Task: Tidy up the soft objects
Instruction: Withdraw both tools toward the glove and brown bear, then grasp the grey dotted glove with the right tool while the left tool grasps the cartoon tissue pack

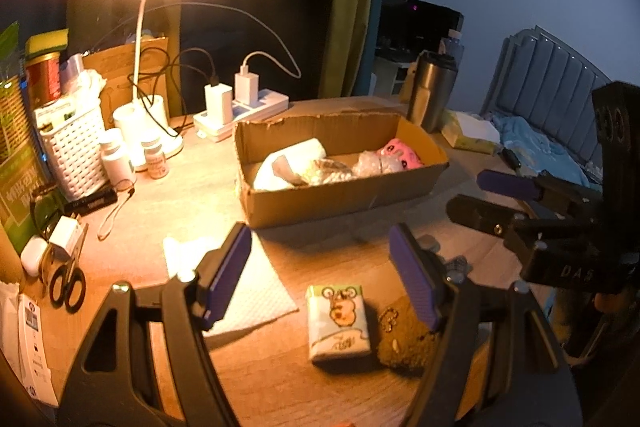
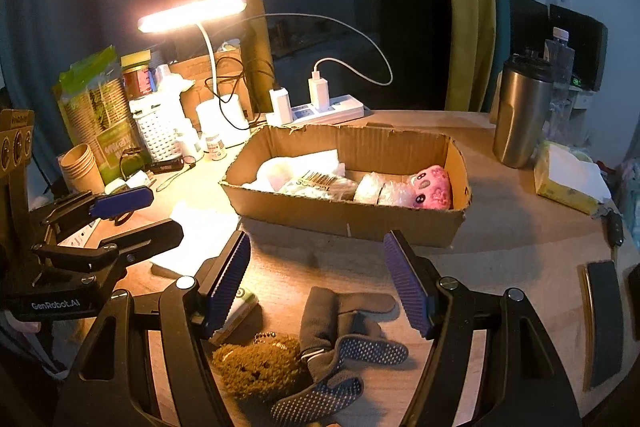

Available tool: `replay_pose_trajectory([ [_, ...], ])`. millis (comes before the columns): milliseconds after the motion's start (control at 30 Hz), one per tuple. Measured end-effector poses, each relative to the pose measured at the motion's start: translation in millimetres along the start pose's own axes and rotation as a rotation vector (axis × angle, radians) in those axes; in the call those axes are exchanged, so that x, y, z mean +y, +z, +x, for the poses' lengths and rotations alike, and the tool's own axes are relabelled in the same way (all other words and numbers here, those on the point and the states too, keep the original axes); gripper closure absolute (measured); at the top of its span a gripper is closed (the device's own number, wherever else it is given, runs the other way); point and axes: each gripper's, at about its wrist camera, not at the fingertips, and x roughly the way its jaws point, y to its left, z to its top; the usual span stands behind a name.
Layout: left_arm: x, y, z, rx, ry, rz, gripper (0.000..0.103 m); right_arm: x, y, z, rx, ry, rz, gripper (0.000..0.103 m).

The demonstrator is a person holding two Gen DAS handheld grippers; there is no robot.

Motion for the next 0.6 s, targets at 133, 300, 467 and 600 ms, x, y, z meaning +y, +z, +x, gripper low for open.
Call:
replay_pose_trajectory([
  [133,1,-11,-2,0.011,0.002,-0.002,0.030,3,-9,-3,0.003,-0.003,0.008,0.031],
  [300,3,-24,-4,0.020,0.001,-0.016,0.030,6,-22,-4,0.024,-0.007,0.013,0.031],
  [467,4,-40,-3,0.038,0.001,-0.028,0.030,11,-35,-3,0.048,-0.016,0.003,0.031],
  [600,9,-50,-3,0.045,0.000,-0.043,0.030,13,-43,-2,0.064,-0.028,0.005,0.031],
])
